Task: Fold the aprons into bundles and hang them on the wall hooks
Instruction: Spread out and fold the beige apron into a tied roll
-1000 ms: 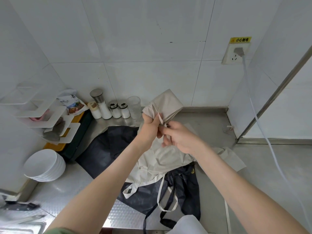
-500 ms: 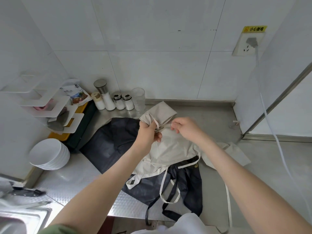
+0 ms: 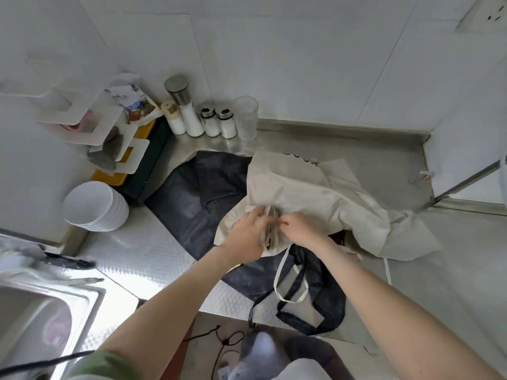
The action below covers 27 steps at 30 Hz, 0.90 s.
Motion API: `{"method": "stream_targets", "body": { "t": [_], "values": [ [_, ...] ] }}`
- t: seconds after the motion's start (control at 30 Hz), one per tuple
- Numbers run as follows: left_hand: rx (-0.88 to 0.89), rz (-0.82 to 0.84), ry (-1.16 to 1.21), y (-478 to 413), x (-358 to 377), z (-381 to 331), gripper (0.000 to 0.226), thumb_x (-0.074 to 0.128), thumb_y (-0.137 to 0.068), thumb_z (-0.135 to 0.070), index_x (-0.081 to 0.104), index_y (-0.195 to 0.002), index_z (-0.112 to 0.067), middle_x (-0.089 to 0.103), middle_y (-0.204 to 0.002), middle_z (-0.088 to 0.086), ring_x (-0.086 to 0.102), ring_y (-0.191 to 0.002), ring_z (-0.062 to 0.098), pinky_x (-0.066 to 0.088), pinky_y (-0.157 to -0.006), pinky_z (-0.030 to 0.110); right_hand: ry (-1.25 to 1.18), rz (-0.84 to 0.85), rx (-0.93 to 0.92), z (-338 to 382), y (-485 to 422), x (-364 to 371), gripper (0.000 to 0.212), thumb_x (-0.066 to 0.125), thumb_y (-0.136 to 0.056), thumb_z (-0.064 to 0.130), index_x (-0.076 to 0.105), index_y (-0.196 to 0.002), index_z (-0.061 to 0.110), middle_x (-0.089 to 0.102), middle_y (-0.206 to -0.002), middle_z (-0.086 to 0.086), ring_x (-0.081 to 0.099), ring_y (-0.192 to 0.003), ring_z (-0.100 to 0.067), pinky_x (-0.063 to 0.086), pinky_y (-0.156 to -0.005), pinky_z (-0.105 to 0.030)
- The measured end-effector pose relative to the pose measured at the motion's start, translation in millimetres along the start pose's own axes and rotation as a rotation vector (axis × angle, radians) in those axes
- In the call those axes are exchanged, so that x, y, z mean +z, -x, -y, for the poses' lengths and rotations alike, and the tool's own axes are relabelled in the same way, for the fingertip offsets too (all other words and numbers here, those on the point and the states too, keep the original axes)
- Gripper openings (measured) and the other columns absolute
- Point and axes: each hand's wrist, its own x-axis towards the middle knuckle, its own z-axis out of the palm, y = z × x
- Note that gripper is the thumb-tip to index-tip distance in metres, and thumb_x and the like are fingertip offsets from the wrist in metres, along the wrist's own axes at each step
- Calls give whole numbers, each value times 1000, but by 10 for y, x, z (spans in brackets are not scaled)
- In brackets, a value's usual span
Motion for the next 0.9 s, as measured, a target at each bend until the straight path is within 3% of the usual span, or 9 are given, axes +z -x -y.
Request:
{"method": "stream_targets", "body": {
  "t": [0.07,0.13,0.23,0.33,0.47,0.6,0.67,0.77,0.9],
  "values": [
    [144,26,32,-27,-2,65,46,53,-77,-17,59,-123,-20,30,-147,13,33,-129,35,37,-105,45,-6,14,11,-26,-10,74,26,43,-97,19,62,-80,12,64,-82,-6,58,-79,-23,39,-65,-32],
    [237,-90,-3,-94,54,78,28,63,-78,-21,63,-104,-13,45,-126,16,47,-109,37,50,-89,45,-54,-5,13,-47,-8,118,24,43,-97,19,56,-77,15,61,-78,-5,56,-76,-22,41,-68,-34],
    [283,-125,-17,-214,188,23,30,79,-66,-8,61,-89,1,55,-97,21,56,-82,38,54,-74,40,-161,-23,19,-86,-16,134,23,45,-96,16,55,-75,16,59,-73,-2,54,-71,-19,42,-66,-31],
    [242,-111,68,-340,272,-34,16,66,-80,0,62,-92,10,53,-100,26,53,-91,41,48,-83,40,-196,-36,73,-107,-7,78,26,53,-95,19,58,-70,10,56,-65,-3,48,-65,-16,32,-56,-26],
    [143,5,173,-515,346,-38,18,62,-90,-11,67,-99,3,52,-106,17,47,-101,32,38,-91,32,-322,-67,106,-169,68,-65,19,65,-88,26,69,-85,8,64,-77,0,55,-74,-12,42,-69,-28],
    [-8,96,493,-539,218,-49,18,60,-91,-8,64,-76,0,48,-77,0,50,-75,18,36,-66,17,-436,-85,132,-222,152,-248,22,55,-95,26,68,-91,9,59,-77,5,51,-69,-6,36,-58,-11],
    [-126,197,733,-499,107,-90,26,52,-98,-17,59,-78,-3,53,-65,-1,50,-58,9,37,-56,14,-453,-93,185,-244,161,-304,30,47,-98,30,69,-94,10,59,-79,4,46,-66,-6,36,-62,-17],
    [-248,257,1054,-500,37,-102,34,43,-103,-23,59,-77,-8,58,-57,1,49,-44,9,38,-43,17,-495,-41,296,-317,171,-320,28,46,-97,30,68,-100,13,54,-80,4,46,-75,-11,35,-68,-27],
    [-360,233,1101,-570,51,-92,32,44,-102,-24,62,-82,-8,51,-59,0,38,-37,8,28,-34,15,-398,13,299,-403,223,-288,22,57,-90,26,66,-106,14,58,-93,3,55,-85,-14,38,-67,-24]
  ]
}}
